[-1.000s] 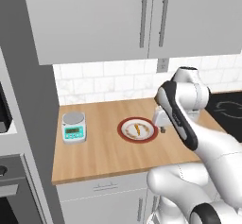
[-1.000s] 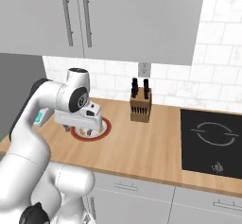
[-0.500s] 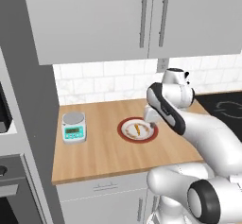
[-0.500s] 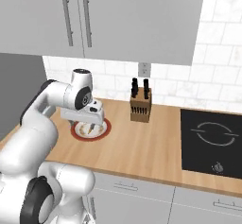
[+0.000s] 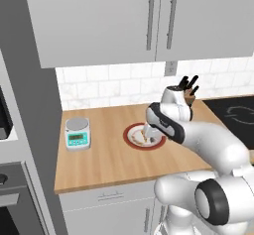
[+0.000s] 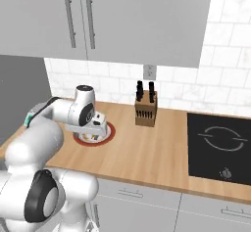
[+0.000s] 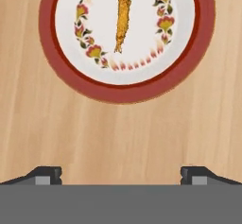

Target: Pick up the knife from the drawer and place it on the cutting board. Then place the meat from the plate to the cutting board.

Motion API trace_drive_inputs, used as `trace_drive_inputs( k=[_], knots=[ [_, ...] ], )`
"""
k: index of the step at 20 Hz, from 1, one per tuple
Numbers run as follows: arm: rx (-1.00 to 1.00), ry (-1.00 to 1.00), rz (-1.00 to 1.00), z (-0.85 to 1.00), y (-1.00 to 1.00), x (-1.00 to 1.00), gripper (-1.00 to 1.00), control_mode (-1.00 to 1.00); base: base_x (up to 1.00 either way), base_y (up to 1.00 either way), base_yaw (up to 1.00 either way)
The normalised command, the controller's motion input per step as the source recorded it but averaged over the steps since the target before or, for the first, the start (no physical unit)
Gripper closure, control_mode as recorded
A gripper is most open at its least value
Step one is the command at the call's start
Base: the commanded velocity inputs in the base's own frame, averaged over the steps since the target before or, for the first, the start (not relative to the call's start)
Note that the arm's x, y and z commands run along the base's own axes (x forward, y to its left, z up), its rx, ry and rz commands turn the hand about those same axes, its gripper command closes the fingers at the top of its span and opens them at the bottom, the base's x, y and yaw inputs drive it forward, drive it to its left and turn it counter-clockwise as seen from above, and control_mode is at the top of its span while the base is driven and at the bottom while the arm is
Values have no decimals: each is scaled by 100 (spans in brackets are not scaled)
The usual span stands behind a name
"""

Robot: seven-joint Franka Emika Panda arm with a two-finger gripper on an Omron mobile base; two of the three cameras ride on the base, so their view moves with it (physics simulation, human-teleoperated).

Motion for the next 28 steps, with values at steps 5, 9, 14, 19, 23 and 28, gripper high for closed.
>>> trace_drive_inputs(
  k=[5,9,14,19,23,28],
  knots=[
    [-2,0,0,-1,37,74,-100,-100,0,0,0],
    [-1,0,0,-13,9,69,-100,-100,0,0,0],
    [-2,1,-1,-15,0,45,-100,-100,0,0,0],
    [0,2,0,-19,0,17,-100,-100,0,0,0],
    [0,1,0,-46,0,6,-100,-100,0,0,0],
    [0,0,0,-49,0,21,-100,-100,0,0,0]
  ],
)
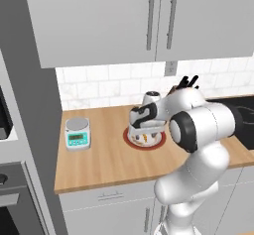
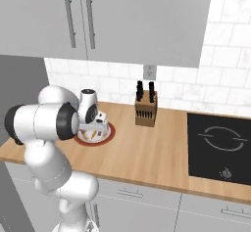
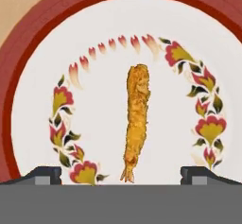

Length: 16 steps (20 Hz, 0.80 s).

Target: Pick up the knife from the drawer and place it on the cutting board. Then place the meat from the plate to the cutting board.

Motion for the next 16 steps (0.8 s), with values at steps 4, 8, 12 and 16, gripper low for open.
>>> trace_drive_inputs(
  k=[4,8,12,16],
  knots=[
    [0,0,0,-31,0,29,-100,-100,0,0,0],
    [0,0,0,-19,0,42,-100,-100,0,0,0],
    [0,0,0,-6,0,24,-100,-100,0,0,0],
    [0,0,0,-2,0,3,-100,-100,0,0,0]
  ],
)
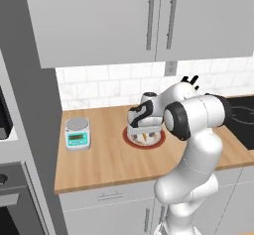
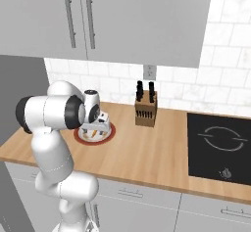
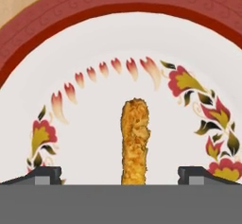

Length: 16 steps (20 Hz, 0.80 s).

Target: Pick up the knife from the drawer and place it on the cutting board. Then place the meat from the plate to the cutting board.

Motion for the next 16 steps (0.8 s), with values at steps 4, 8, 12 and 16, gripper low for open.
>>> trace_drive_inputs(
  k=[4,8,12,16],
  knots=[
    [0,0,0,0,0,4,-100,-100,0,0,0],
    [0,0,0,-6,0,12,-100,-100,0,0,0],
    [0,0,0,0,0,27,-100,-100,0,0,0],
    [0,0,0,0,0,8,-100,-100,0,0,0]
  ],
)
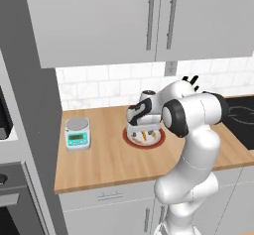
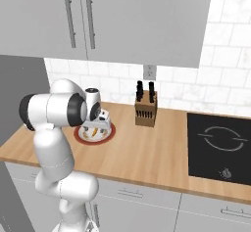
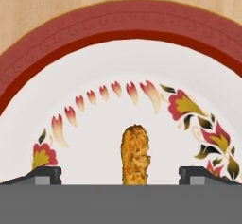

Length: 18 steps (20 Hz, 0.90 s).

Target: Pick up the knife from the drawer and place it on the cutting board. Then place the meat from the plate to the cutting board.

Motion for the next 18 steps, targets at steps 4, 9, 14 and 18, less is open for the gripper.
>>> trace_drive_inputs(
  k=[4,9,14,18],
  knots=[
    [0,0,0,-22,0,0,-100,-100,0,0,0],
    [0,0,0,-52,0,0,-100,-100,0,0,0],
    [0,0,0,-33,0,0,100,-100,0,0,0],
    [1,0,0,-20,0,0,100,-100,0,0,0]
  ],
)
